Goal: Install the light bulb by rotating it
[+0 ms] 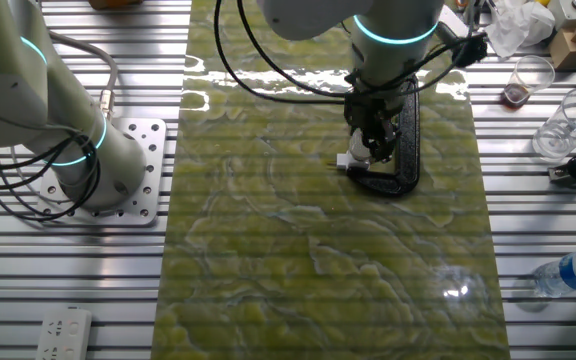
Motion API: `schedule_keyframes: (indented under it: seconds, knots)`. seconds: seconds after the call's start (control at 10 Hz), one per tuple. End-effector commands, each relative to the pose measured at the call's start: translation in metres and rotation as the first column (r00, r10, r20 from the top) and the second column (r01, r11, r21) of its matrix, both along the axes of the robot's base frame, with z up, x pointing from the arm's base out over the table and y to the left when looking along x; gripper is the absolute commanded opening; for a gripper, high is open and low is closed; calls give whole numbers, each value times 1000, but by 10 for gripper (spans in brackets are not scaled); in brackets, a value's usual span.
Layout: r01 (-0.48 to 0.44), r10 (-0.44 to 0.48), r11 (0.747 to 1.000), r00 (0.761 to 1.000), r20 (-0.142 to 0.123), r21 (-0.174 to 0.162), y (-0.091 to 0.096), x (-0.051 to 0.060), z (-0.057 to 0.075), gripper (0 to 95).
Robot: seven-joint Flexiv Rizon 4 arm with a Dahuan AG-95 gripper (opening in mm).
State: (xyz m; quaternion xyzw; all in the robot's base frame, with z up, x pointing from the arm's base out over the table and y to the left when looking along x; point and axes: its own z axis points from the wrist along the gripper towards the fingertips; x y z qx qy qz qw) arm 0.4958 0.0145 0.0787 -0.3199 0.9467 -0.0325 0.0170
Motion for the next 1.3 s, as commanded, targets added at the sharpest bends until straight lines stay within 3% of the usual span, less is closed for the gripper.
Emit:
schedule_keyframes:
  seconds: [0.1, 0.4, 0.8, 1.3]
  knots:
    - [-311, 311, 950, 950, 11, 38, 1, 0, 1, 570]
    - [-447, 447, 894, 895, 9, 30, 1, 0, 1, 570]
    - [-532, 531, 847, 847, 13, 17, 1, 0, 1, 570]
    - [-587, 587, 810, 810, 18, 7, 1, 0, 1, 570]
